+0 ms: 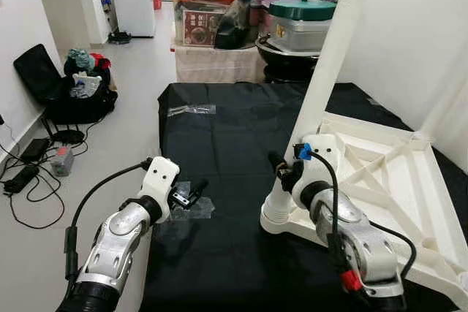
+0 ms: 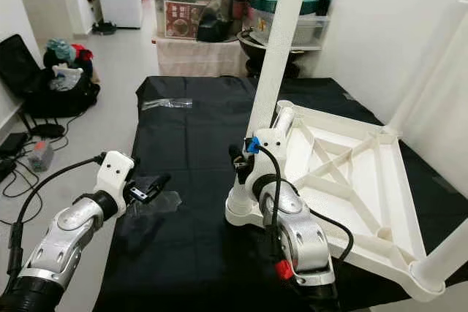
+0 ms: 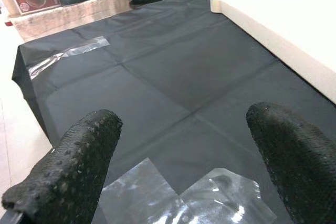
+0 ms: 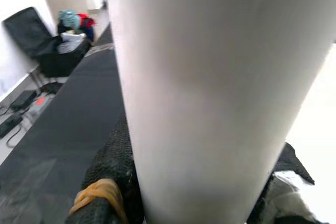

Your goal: Building children table

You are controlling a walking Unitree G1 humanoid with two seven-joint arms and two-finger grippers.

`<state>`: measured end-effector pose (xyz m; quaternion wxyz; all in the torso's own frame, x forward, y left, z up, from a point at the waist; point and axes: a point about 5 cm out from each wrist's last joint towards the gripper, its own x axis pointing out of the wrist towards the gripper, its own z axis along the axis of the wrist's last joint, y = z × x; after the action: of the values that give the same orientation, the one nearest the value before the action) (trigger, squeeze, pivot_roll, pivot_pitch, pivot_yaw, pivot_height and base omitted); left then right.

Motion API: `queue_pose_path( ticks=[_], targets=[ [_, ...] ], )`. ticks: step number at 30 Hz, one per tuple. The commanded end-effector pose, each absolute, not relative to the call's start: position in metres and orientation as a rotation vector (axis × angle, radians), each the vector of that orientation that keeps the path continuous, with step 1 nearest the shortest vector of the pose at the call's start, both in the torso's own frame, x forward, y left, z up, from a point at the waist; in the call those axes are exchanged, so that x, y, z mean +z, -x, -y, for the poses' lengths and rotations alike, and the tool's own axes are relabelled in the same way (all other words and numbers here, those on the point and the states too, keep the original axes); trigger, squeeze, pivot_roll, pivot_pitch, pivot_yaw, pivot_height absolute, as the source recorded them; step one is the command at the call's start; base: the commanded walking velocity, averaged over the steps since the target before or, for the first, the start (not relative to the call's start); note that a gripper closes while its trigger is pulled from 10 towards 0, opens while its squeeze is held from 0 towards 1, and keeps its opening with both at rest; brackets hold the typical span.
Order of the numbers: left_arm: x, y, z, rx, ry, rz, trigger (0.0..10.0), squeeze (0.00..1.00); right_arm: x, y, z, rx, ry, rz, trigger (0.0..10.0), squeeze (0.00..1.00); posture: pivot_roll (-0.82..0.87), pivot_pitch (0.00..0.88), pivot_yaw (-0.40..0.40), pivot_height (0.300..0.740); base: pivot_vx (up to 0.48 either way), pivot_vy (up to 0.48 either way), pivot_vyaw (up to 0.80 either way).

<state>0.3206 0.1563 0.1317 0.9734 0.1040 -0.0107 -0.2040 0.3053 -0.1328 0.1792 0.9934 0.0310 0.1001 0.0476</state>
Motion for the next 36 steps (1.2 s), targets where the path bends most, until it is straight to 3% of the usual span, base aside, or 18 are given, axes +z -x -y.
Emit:
queue_pose_path(
  ticks=[1, 11, 13, 14, 16, 24, 36],
  targets=[
    [0.127, -0.322, -0.156, -0.410, -0.223, -0.008, 10.0, 0.00, 0.137, -0.300, 0.158, -0.059, -0.022, -0.423, 10.0, 0.00, 0.06, 0.000, -0.076, 0.740, 0.000, 0.000, 0.00],
    [0.127, -0.324, -0.155, -0.407, -0.226, -0.011, 10.0, 0.00, 0.148, -0.302, 0.145, 0.028, -0.067, -0.323, 10.0, 0.00, 0.06, 0.000, -0.075, 0.740, 0.000, 0.000, 0.00],
    [0.127, -0.325, -0.154, -0.411, -0.226, -0.011, 10.0, 0.00, 0.174, -0.306, 0.131, 0.329, -0.099, -0.126, 10.0, 0.00, 0.06, 0.000, -0.073, 0.740, 0.000, 0.000, 0.00],
    [0.127, -0.325, -0.154, -0.411, -0.226, -0.011, 10.0, 0.00, 0.174, -0.306, 0.131, 0.329, -0.099, -0.126, 10.0, 0.00, 0.06, 0.000, -0.073, 0.740, 0.000, 0.000, 0.00],
    [0.127, -0.326, -0.154, -0.413, -0.227, -0.011, 10.0, 0.00, 0.182, -0.305, 0.127, 0.506, -0.099, -0.055, 10.0, 0.00, 0.06, 0.000, -0.074, 0.740, 0.000, 0.000, 0.00],
    [0.126, -0.326, -0.156, -0.408, -0.234, -0.012, 10.0, 0.00, 0.171, -0.306, 0.131, 0.481, -0.065, -0.052, 10.0, 0.00, 0.07, 0.000, -0.075, 0.740, 0.000, 0.000, 0.00],
    [0.126, -0.328, -0.158, -0.415, -0.248, -0.017, 10.0, 0.00, 0.170, -0.293, 0.151, 0.501, -0.196, 0.093, 10.0, 0.00, 0.06, 0.000, -0.057, 0.740, 0.000, 0.000, 0.00]
  ],
)
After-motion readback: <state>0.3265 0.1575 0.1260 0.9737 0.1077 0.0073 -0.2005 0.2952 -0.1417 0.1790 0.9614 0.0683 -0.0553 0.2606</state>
